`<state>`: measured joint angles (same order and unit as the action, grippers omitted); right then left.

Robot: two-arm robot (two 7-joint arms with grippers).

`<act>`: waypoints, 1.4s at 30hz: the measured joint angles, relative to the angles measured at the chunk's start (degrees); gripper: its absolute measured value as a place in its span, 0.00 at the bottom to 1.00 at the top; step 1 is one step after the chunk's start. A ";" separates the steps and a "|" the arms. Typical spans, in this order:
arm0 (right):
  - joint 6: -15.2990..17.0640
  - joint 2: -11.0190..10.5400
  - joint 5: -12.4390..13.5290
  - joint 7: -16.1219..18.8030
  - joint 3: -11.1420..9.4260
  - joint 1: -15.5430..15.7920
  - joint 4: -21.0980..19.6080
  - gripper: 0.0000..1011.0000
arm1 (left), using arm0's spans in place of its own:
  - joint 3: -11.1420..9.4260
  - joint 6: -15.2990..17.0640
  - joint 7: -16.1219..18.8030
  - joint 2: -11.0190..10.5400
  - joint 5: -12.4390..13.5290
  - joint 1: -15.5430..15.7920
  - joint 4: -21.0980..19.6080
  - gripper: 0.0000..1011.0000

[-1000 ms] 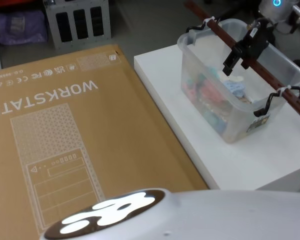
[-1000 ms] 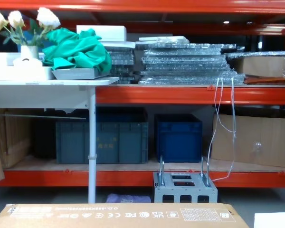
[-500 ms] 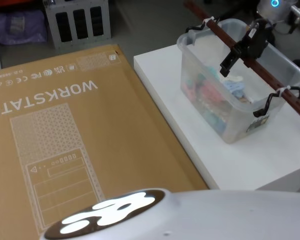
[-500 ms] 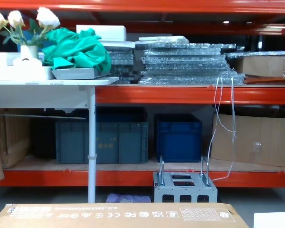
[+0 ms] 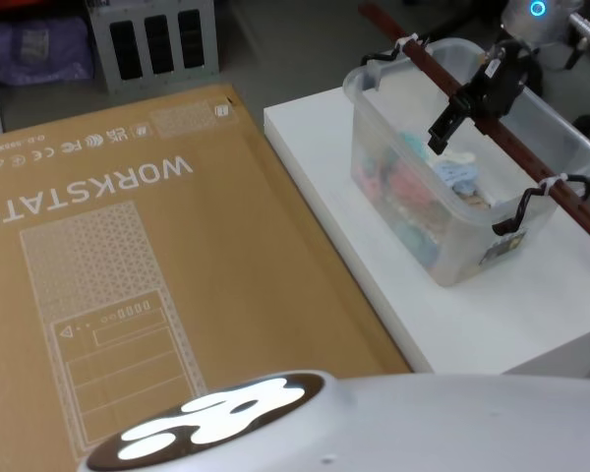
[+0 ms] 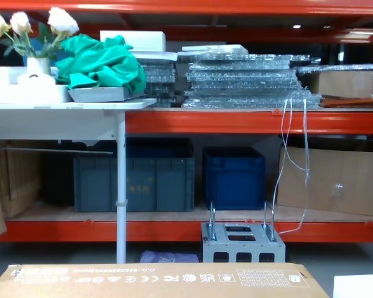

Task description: Use one hand to grasp the basket and place it at the designated location.

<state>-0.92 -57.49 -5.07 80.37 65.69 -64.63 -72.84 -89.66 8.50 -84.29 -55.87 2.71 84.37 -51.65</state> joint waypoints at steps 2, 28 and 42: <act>0.25 -0.35 -0.17 -0.01 -0.19 0.02 -0.65 0.99 | 0.00 0.00 0.00 0.00 0.00 0.00 -0.01 0.00; 5.92 -7.43 -4.27 -1.45 -5.78 0.02 -16.44 0.99 | 0.00 0.00 0.00 0.00 0.00 0.00 0.01 0.00; 10.66 -9.26 -7.99 -1.03 -8.25 -0.75 -22.33 0.99 | 0.00 0.00 0.00 0.00 0.00 0.00 0.01 0.00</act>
<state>9.75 -66.75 -13.07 79.34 57.44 -65.39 -95.17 -89.66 8.49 -84.29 -55.87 2.71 84.37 -51.64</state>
